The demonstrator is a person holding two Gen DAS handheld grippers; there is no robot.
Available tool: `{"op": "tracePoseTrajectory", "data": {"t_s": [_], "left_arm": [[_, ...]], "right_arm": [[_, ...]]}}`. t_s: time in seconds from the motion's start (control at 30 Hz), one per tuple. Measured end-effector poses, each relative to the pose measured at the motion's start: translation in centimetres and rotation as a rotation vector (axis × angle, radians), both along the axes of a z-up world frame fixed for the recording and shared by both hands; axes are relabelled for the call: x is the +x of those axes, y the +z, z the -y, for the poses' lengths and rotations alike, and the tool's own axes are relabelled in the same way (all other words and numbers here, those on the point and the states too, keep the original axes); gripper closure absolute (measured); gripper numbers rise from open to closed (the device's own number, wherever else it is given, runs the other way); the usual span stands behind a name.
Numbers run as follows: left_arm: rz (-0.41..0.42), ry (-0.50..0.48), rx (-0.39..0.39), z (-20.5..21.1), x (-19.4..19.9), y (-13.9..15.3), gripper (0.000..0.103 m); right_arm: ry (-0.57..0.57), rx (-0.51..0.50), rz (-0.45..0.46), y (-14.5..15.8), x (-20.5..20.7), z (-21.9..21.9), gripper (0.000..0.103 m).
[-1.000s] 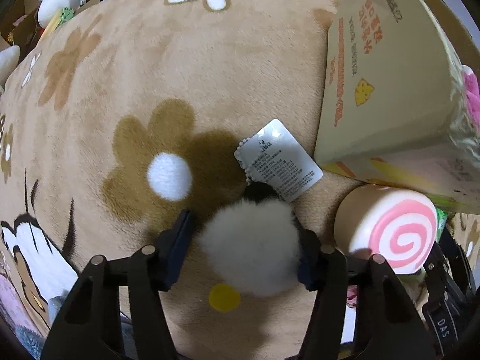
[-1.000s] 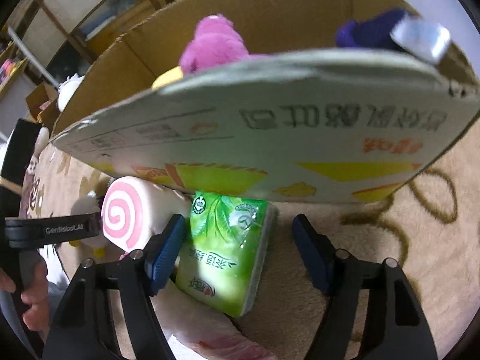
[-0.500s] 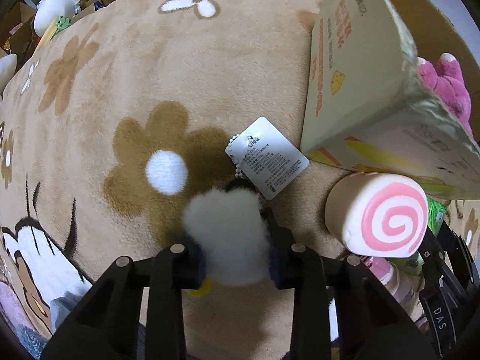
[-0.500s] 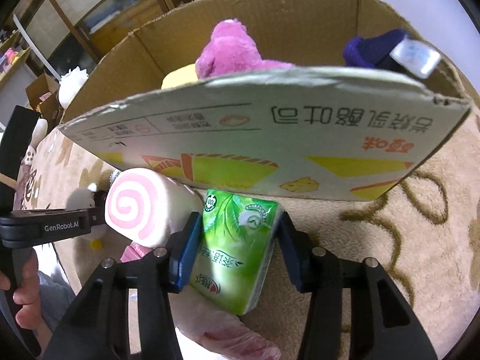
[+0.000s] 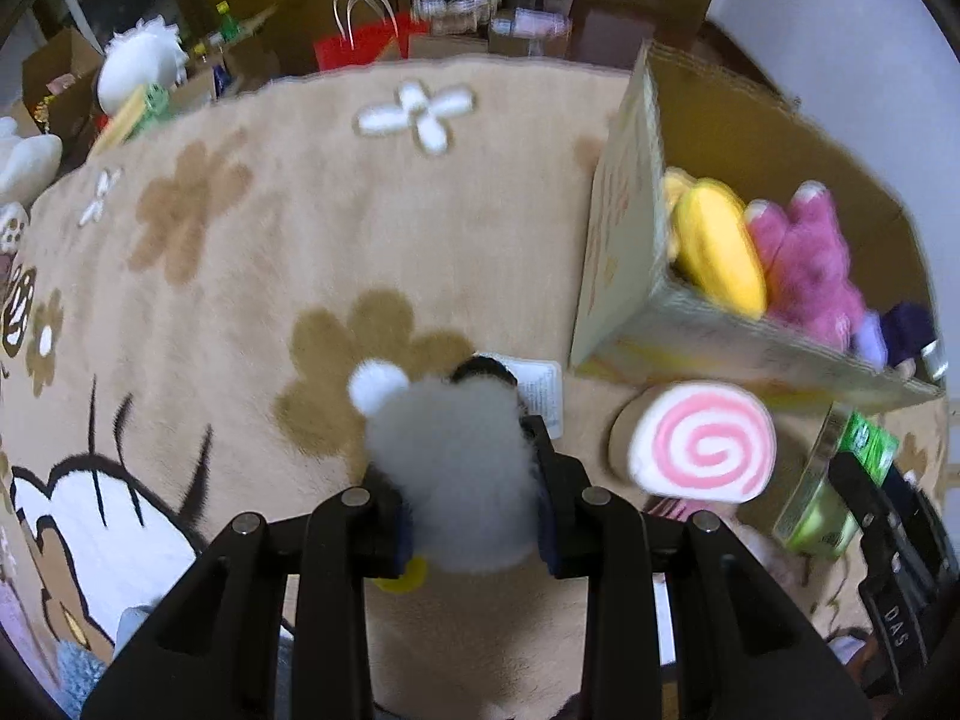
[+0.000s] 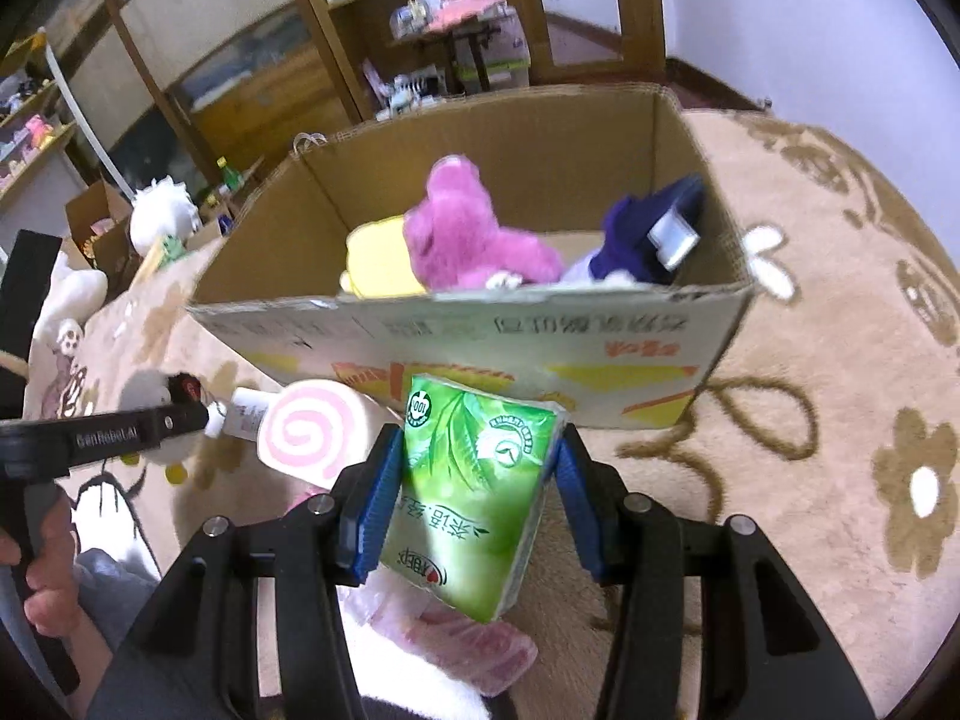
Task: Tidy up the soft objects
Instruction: 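Lift the pom-pom and tissue pack and carry both over the box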
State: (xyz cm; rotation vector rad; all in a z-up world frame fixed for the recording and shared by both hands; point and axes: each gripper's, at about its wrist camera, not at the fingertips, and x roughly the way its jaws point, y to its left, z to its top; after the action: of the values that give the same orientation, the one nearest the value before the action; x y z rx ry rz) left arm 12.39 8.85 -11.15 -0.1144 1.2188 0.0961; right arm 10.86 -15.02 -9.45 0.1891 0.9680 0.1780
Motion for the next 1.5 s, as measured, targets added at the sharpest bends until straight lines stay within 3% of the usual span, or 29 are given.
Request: {"op": "tracePoseTrajectory", "data": {"t_s": [0.2, 0.5, 0.77, 0.97, 1.2, 1.5], "left_arm": [[0.215, -0.050, -0.031, 2.5, -0.1, 5.7, 0.074], [0.434, -0.155, -0.011, 5.6, -1.4, 9.7, 0.073], [0.535, -0.221, 0.034, 7.6, -0.7, 11.6, 0.073], [0.601, -0.271, 0.062, 9.4, 1.1, 12.2, 0.073], [0.610, -0.322, 0.083, 10.9, 2.7, 12.0, 0.073], [0.595, -0.306, 0.078, 10.8, 4.2, 11.1, 0.073]], "right_arm": [[-0.006, 0.021, 0.074, 2.7, -1.3, 1.2, 0.050], [0.003, 0.020, 0.198, 6.4, -2.6, 0.9, 0.050], [-0.009, 0.016, 0.303, 9.2, -2.9, 1.3, 0.050], [-0.026, 0.005, 0.328, 9.8, -1.7, 1.9, 0.050], [-0.043, -0.001, 0.342, 9.5, 0.4, 2.6, 0.050], [-0.050, -0.006, 0.328, 8.8, 2.5, 2.5, 0.050]]}}
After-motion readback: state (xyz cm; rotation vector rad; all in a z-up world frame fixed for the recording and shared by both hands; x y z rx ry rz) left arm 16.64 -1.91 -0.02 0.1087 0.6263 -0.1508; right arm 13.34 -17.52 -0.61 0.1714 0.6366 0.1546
